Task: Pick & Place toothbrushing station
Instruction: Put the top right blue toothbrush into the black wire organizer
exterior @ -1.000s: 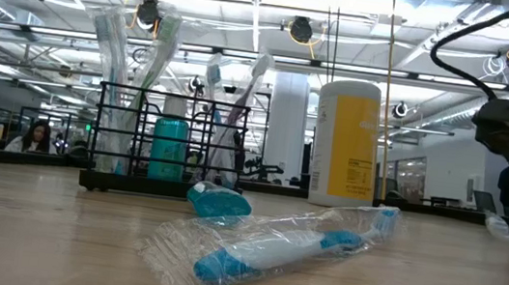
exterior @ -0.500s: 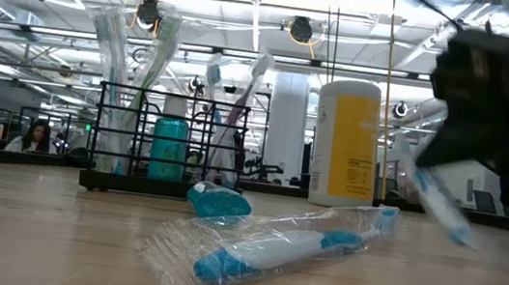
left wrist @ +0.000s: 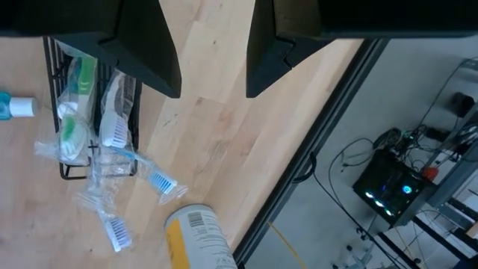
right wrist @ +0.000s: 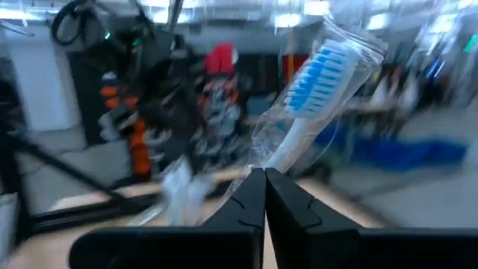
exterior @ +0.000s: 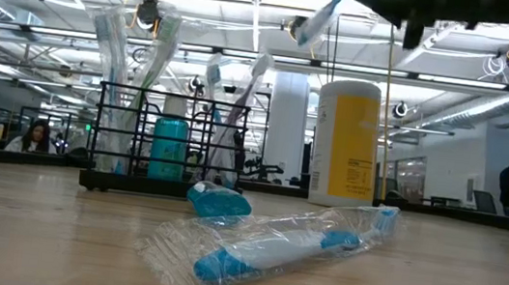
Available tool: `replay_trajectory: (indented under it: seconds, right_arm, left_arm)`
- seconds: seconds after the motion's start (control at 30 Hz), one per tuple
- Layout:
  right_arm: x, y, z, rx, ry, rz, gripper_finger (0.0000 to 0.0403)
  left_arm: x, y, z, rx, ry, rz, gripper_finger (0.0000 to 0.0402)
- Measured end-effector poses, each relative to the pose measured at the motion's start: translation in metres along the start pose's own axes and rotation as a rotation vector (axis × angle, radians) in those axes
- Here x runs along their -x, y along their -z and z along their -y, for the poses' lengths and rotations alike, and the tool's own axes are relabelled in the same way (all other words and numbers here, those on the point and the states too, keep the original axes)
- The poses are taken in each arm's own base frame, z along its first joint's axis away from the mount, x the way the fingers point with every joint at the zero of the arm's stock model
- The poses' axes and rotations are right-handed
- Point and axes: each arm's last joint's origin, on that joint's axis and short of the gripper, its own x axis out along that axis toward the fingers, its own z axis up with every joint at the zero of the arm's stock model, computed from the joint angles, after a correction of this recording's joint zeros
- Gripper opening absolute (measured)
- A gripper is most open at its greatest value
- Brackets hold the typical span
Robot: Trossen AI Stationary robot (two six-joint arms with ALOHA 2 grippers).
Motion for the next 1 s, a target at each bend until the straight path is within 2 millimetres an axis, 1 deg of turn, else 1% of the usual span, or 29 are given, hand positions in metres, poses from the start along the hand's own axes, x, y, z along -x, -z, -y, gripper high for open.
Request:
replay_trajectory:
  seconds: [0.07, 0.13, 0.27, 0.37, 0.47, 0.57, 0.67, 0.77, 0.9, 1.0]
  right_arm:
    - [-0.009, -0.004, 0.0, 0.079, 0.019, 0.028, 0.0]
    - [-0.021, -0.004, -0.001, 0.133, 0.009, 0.015, 0.0]
    - [-0.057, -0.004, -0.01, 0.219, -0.061, -0.052, 0.0]
    - [-0.085, -0.004, -0.016, 0.266, -0.05, -0.141, 0.0]
    - [-0.106, 0.003, -0.018, 0.283, -0.032, -0.202, 0.0]
    - [-0.122, 0.014, -0.02, 0.328, -0.02, -0.224, 0.0]
    - [-0.132, 0.024, -0.017, 0.358, 0.001, -0.248, 0.0]
    - [-0.135, 0.033, -0.012, 0.379, 0.054, -0.287, 0.0]
    - [-0.134, 0.033, -0.012, 0.398, 0.048, -0.296, 0.0]
    - [-0.132, 0.035, -0.018, 0.449, 0.024, -0.304, 0.0]
  left_arm:
    - [0.0, 0.0, 0.0, 0.008, 0.006, -0.004, 0.0159]
    - [0.0, 0.0, 0.0, 0.019, 0.007, -0.004, 0.0159]
    - [0.0, 0.0, 0.0, 0.032, 0.007, -0.004, 0.0159]
    - [0.0, 0.0, 0.0, 0.05, 0.007, -0.004, 0.0159]
    - [0.0, 0.0, 0.0, 0.057, 0.007, -0.005, 0.0159]
    - [0.0, 0.0, 0.0, 0.057, 0.008, -0.004, 0.0159]
    - [0.0, 0.0, 0.0, 0.054, 0.008, -0.005, 0.0159]
    - [0.0, 0.0, 0.0, 0.054, 0.008, -0.005, 0.0159]
    - [0.0, 0.0, 0.0, 0.049, 0.008, -0.006, 0.0159]
    - [0.0, 0.0, 0.0, 0.049, 0.008, -0.005, 0.0159]
